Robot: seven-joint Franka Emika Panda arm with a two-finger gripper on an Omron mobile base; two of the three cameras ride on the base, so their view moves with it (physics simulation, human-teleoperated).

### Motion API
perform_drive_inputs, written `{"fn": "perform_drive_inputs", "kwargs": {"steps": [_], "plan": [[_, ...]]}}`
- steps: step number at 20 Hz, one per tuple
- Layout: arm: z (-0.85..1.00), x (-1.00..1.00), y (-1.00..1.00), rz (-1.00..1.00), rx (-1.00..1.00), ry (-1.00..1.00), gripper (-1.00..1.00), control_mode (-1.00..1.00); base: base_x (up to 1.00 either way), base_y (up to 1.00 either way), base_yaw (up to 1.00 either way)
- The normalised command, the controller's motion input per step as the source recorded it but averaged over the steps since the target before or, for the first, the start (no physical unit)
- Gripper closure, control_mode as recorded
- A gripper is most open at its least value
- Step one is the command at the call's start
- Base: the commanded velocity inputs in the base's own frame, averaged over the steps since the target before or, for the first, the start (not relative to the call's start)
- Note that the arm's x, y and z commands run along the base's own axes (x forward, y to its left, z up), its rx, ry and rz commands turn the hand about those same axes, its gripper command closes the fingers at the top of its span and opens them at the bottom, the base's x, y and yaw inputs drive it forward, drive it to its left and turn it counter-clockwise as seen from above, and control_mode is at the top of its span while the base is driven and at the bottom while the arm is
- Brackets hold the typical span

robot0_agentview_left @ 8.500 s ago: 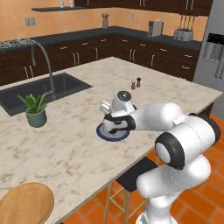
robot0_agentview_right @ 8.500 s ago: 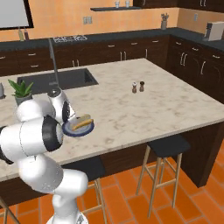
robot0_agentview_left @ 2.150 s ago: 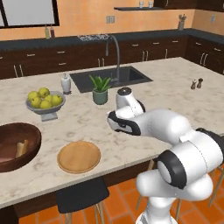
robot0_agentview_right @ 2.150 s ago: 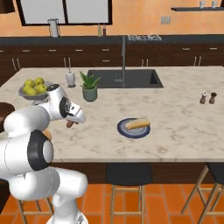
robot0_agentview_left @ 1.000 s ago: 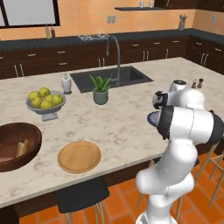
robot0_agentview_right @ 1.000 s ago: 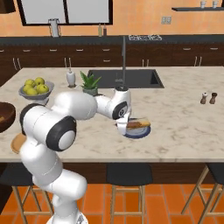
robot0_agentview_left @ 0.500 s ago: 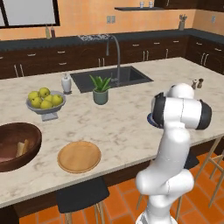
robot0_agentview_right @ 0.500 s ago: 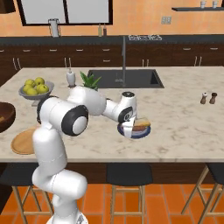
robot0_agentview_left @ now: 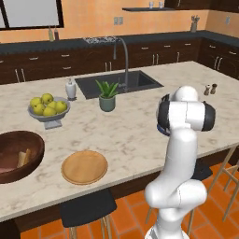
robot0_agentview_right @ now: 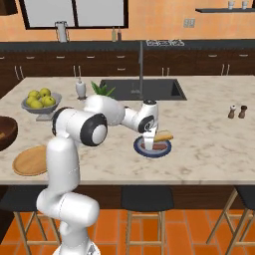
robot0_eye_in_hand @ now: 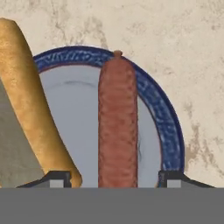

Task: Place one bun and one sausage from the bowl on each plate.

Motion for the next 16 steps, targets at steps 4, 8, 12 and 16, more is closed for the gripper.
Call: {"fn": "perform_drive_inputs", "kwargs": {"steps": [4,8,12,16], "plan": [[0.54,-0.56,0.00,0.00,0.00,-0.10,-1.00,-1.00,0.00,0.00,0.00],[0.90,-1.00,0.54,0.15,-0.03,-0.16,-1.00,-1.00,0.00,0.00,0.00],[0.78,-0.89,1.00,0.36,-0.10,-0.01,-1.00,-1.00,0.00,0.00,0.00],[0.55,-0.74,1.00,0.43,-0.06,0.08,-1.00,-1.00,0.00,0.00,0.00]]}}
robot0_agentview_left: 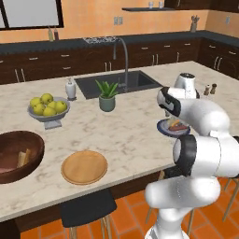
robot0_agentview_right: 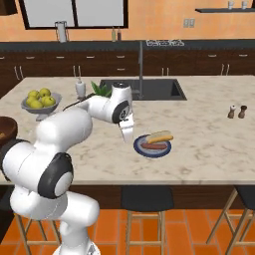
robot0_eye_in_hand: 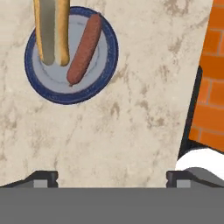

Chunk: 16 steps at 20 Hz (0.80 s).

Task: Place one bun and one sausage from the bowl on each plate.

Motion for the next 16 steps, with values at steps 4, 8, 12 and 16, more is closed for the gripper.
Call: {"fn": "perform_drive_inputs", "kwargs": {"steps": [4,8,12,16], "plan": [[0.43,-0.54,1.00,0.51,-0.04,0.08,-1.00,-1.00,0.00,0.00,0.00],[0.42,-0.41,1.00,0.56,-0.04,0.08,-1.00,-1.00,0.00,0.00,0.00],[0.18,-0.13,1.00,0.68,-0.03,0.05,-1.00,-1.00,0.00,0.00,0.00],[0.00,-0.70,0.80,0.51,-0.05,0.00,-1.00,-1.00,0.00,0.00,0.00]]}}
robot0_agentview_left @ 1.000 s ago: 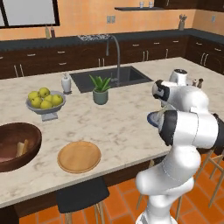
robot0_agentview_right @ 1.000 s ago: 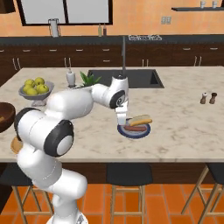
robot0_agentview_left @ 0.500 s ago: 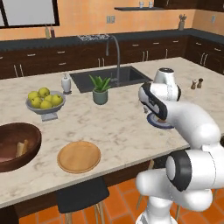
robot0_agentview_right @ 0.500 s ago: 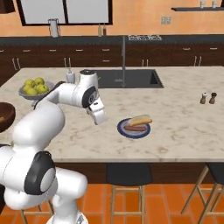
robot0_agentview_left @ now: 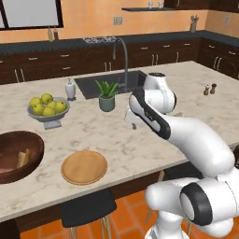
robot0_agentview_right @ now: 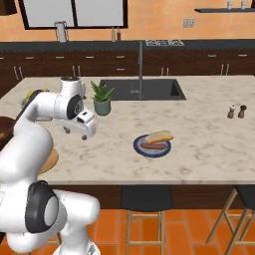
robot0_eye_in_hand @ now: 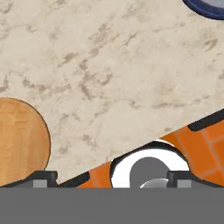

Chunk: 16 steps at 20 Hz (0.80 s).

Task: Place one bun and one sausage from the bowl on each plate.

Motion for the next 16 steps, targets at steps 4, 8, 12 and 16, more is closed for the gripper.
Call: {"fn": "perform_drive_inputs", "kwargs": {"steps": [4,8,12,16], "plan": [[0.00,0.00,0.00,0.00,0.00,0.00,-1.00,1.00,-0.57,0.95,0.33],[0.00,0.00,0.00,0.00,0.00,0.00,-1.00,1.00,0.00,1.00,0.23],[0.00,0.00,0.00,0.00,0.00,0.00,-1.00,1.00,0.11,1.00,0.10],[0.00,0.00,0.00,0.00,0.00,0.00,-1.00,1.00,0.26,1.00,0.00]]}}
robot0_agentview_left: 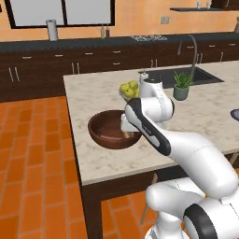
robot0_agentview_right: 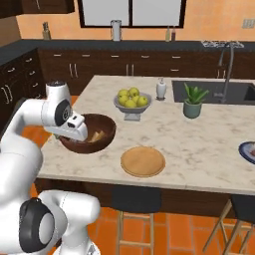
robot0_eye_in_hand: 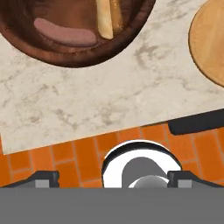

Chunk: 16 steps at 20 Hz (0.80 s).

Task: Place one bun and one sausage from the bowl on each plate.

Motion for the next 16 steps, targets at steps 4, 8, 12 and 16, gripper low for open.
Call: {"fn": "perform_drive_inputs", "kwargs": {"steps": [4,8,12,16], "plan": [[0.00,0.00,0.00,0.00,0.00,0.00,-1.00,1.00,0.65,0.31,-0.13],[0.00,0.00,0.00,0.00,0.00,0.00,-1.00,1.00,0.65,-0.72,-0.03],[-0.18,0.93,-0.71,0.00,0.00,0.07,-1.00,-1.00,0.00,0.00,0.00],[-0.55,0.97,-0.57,0.00,-0.10,0.07,-1.00,-1.00,0.00,0.00,0.00]]}}
